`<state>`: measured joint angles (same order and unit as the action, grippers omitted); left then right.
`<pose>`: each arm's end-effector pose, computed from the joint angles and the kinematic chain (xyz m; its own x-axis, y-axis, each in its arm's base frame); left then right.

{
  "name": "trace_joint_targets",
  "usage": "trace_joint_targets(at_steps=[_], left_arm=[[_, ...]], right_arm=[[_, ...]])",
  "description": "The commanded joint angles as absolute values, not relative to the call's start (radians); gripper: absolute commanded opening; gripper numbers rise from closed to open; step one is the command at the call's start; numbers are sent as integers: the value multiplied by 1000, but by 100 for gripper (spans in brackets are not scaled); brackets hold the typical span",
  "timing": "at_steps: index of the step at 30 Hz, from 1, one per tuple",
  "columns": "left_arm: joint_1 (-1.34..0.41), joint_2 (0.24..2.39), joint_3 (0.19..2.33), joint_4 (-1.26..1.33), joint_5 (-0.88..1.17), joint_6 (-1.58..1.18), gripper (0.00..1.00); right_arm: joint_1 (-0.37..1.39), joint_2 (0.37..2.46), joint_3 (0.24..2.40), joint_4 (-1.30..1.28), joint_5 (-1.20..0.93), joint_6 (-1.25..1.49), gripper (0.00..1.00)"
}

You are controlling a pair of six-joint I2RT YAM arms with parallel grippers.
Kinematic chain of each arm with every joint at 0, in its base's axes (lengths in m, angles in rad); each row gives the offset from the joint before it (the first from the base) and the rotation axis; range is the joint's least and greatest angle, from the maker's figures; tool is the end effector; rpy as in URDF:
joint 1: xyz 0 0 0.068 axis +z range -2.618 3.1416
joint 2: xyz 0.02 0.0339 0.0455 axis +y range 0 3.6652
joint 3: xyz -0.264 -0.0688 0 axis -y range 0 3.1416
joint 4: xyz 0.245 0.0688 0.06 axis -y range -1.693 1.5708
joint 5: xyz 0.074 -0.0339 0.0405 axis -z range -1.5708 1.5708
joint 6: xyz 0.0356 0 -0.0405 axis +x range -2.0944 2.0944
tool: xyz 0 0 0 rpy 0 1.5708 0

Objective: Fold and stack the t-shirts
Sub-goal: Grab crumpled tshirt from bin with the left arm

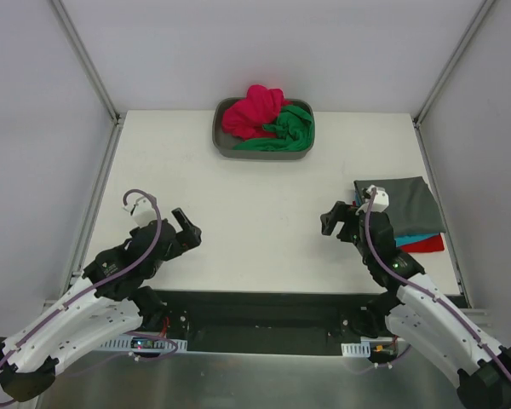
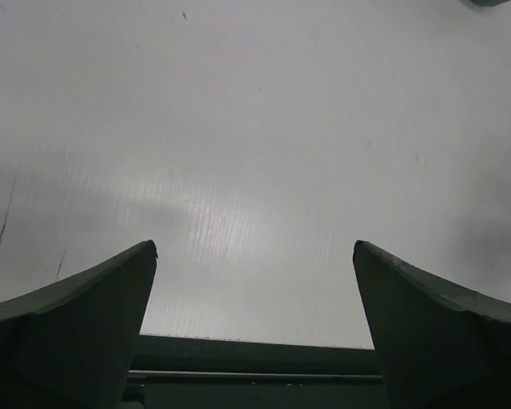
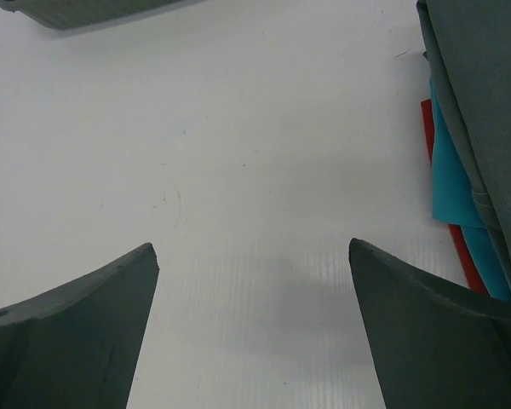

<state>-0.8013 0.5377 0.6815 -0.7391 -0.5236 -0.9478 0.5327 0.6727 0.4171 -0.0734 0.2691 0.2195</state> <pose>0.0921 -0.0694 0.2844 -0.4989 -0.4958 -0.7108 -0.1220 0.8522 -0.5088 0.1497 0.0773 0.2391 -0.3311 0.0485 -0.9424 -0.2057 0.9710 0.1222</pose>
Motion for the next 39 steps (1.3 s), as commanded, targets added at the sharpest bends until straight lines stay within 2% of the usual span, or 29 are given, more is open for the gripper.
trace_joint_targets(at_steps=[1, 6, 10, 13, 15, 18, 20, 27, 35, 38, 39], left_arm=[[-796, 551, 692, -710, -500, -922, 99], [-798, 580, 707, -666, -512, -890, 99], [-798, 624, 710, -574, -518, -822, 99], [-772, 704, 748, -482, -522, -763, 99], [-697, 788, 800, -436, -453, -718, 99], [-493, 940, 892, -324, -206, -670, 99], [-408, 1062, 986, -273, -91, -643, 99], [-296, 1656, 1519, -250, 41, -574, 99], [-187, 2288, 2173, -244, 265, -667, 99], [-149, 2442, 2269, -80, 430, -843, 93], [-138, 2477, 2261, 55, 478, -921, 92]], right_arm=[[535, 626, 451, -12, 265, 210, 96], [535, 559, 381, 30, 296, 287, 96], [534, 522, 305, 146, 221, 244, 96], [535, 528, 331, 115, 206, 215, 96], [534, 551, 342, 106, 213, 213, 96], [534, 597, 360, 106, 218, 207, 96], [535, 627, 383, 97, 190, 181, 96], [534, 725, 393, 123, 146, 144, 96], [534, 724, 374, 149, 170, 61, 96], [534, 713, 336, 198, 189, 57, 96], [534, 709, 325, 216, 186, 52, 96]])
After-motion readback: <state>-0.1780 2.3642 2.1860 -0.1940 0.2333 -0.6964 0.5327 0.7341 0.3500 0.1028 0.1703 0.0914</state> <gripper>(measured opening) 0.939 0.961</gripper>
